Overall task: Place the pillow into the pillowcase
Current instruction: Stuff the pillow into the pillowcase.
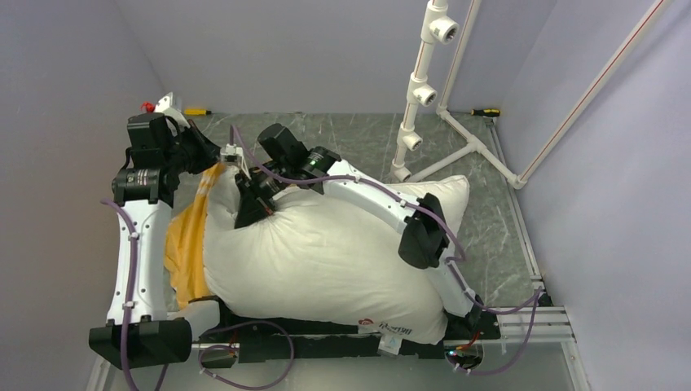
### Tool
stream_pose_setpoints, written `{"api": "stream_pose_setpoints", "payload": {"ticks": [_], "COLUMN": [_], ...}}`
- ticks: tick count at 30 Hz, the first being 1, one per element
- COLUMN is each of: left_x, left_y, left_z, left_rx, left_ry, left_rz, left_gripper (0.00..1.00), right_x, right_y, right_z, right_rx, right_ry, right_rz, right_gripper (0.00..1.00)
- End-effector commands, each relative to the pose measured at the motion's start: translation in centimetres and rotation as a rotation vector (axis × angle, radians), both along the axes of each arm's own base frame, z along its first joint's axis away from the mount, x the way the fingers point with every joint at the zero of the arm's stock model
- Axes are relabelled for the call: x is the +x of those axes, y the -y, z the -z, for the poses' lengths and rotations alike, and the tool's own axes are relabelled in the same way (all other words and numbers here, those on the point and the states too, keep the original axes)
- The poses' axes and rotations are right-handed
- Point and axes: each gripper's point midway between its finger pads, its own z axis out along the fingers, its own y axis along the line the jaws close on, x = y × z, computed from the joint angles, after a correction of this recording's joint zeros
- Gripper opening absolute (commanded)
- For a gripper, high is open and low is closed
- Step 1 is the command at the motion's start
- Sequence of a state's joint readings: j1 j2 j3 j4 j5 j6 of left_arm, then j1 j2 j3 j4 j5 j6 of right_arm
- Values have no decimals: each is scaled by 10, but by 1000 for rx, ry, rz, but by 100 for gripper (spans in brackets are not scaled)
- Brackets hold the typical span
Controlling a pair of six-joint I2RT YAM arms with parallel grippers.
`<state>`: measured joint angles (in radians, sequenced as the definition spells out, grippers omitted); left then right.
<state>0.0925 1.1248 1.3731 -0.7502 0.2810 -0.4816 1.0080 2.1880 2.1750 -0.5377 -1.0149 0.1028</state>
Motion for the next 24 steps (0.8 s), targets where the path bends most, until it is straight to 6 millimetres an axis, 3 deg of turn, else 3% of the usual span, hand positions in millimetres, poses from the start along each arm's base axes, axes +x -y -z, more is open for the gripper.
{"api": "stream_pose_setpoints", "payload": {"ticks": [1,4,8,11,13,16,19,24], "left_x": [3,-10,-33,-46,-53,-58,-55,-47], "left_y": [47,59,71,72,72,67,54,24], "left_z": [-97,-111,-119,-113,-105,-93,-80,-63], "left_rx": [-88,-129,-175,-194,-200,-177,-125,-26], "left_ry": [346,364,363,354,344,331,316,258], "left_rz": [271,335,400,386,380,340,271,103], "left_gripper": [0,0,0,0,0,0,0,0], "right_x": [-49,-28,42,82,97,107,111,127], "right_y": [-6,-12,-8,-7,-8,0,20,60], "right_z": [-4,-12,-40,-53,-63,-67,-66,-69], "right_rx": [-5,26,139,200,208,203,173,98], "right_ry": [-143,-212,-315,-380,-403,-380,-302,-141], "right_rz": [-174,-88,121,198,209,244,316,503], "right_gripper": [0,0,0,0,1,27,55,79]}}
